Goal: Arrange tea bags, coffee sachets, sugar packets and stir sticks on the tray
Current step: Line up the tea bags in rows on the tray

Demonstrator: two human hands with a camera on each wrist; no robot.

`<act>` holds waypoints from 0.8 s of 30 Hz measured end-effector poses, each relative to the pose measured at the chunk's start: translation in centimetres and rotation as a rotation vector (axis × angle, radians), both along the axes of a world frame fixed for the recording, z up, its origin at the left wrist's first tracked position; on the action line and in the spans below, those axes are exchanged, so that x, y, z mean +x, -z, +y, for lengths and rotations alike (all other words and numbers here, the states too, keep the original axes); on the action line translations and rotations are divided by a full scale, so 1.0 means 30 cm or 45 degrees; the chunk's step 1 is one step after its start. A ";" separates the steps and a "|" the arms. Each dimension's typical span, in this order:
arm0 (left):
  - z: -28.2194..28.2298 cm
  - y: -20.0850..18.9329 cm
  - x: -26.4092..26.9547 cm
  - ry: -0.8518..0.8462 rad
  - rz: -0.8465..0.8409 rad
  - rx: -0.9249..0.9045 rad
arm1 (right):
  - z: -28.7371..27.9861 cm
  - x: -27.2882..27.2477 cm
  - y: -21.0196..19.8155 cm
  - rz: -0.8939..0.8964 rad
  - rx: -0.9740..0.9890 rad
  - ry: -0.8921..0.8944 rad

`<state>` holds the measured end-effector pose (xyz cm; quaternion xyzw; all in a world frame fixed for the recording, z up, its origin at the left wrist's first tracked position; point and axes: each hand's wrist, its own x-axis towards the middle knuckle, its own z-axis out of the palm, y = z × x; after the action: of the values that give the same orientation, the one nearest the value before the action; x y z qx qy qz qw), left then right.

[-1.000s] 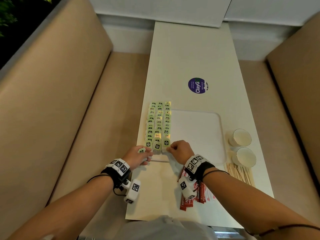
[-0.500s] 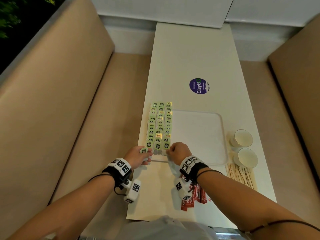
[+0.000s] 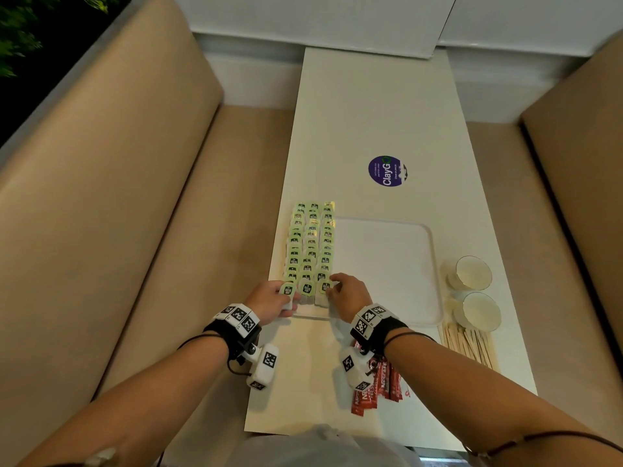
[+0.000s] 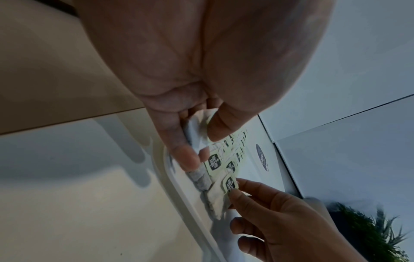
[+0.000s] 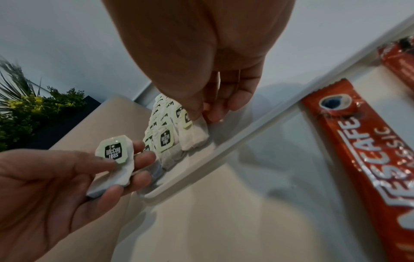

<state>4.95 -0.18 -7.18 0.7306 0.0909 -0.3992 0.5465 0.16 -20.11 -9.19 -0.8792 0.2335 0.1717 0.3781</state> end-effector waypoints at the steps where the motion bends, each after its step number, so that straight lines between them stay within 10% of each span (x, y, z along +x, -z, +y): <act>1: 0.002 0.003 0.000 0.009 0.001 -0.003 | 0.001 0.001 0.000 0.006 0.006 0.020; 24: -0.012 0.019 0.006 0.014 -0.200 -0.070 | 0.050 0.022 -0.104 -0.216 0.200 -0.314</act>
<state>5.12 -0.55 -7.75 0.7447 0.0327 -0.3461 0.5697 0.82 -18.61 -6.08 -0.8802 0.0769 0.1599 0.4402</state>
